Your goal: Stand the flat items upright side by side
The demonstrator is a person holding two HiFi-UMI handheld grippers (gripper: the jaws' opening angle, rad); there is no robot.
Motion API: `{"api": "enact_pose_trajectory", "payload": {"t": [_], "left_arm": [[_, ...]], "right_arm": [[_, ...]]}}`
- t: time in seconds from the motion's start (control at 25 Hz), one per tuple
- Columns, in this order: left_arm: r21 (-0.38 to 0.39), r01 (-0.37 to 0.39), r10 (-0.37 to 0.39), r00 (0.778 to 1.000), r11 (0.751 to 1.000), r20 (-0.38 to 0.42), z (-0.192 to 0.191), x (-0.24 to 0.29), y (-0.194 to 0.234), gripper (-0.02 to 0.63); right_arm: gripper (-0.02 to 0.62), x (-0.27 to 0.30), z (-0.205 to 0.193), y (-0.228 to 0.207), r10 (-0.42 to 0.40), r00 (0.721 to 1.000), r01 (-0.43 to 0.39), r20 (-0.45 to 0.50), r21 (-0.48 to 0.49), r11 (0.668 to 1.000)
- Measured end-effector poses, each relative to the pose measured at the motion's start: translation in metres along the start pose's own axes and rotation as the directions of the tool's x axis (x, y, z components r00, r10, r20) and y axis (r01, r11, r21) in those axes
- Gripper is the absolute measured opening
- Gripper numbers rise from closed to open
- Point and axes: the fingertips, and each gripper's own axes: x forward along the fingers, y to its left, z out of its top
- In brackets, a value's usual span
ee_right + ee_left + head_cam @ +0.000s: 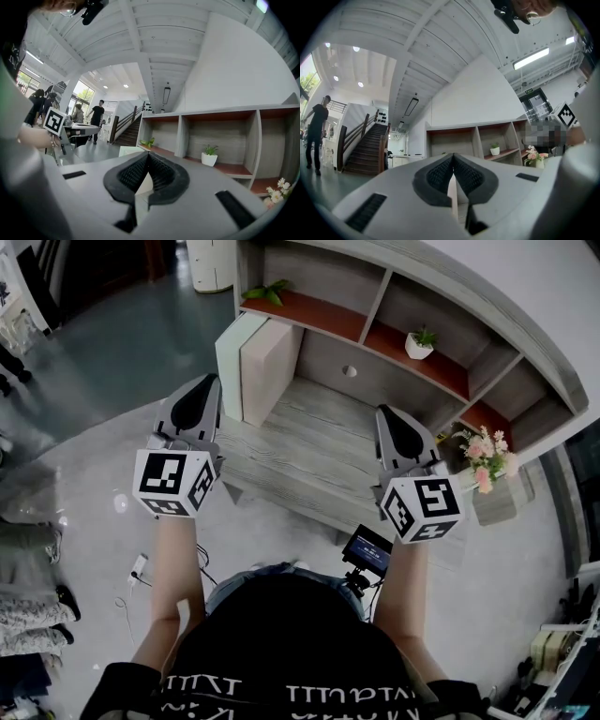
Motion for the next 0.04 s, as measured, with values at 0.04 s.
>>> {"api": "enact_pose_trajectory", "payload": {"t": [0.04], "left_arm": [[0.002,0.001,-0.001,1.000,1.000,0.001,0.0005,0.0011,0.0003,0.013]], "right_arm": [[0.015,0.0007,0.0002,-0.0005,-0.001,1.000,0.001,0.001,0.002,1.000]]}}
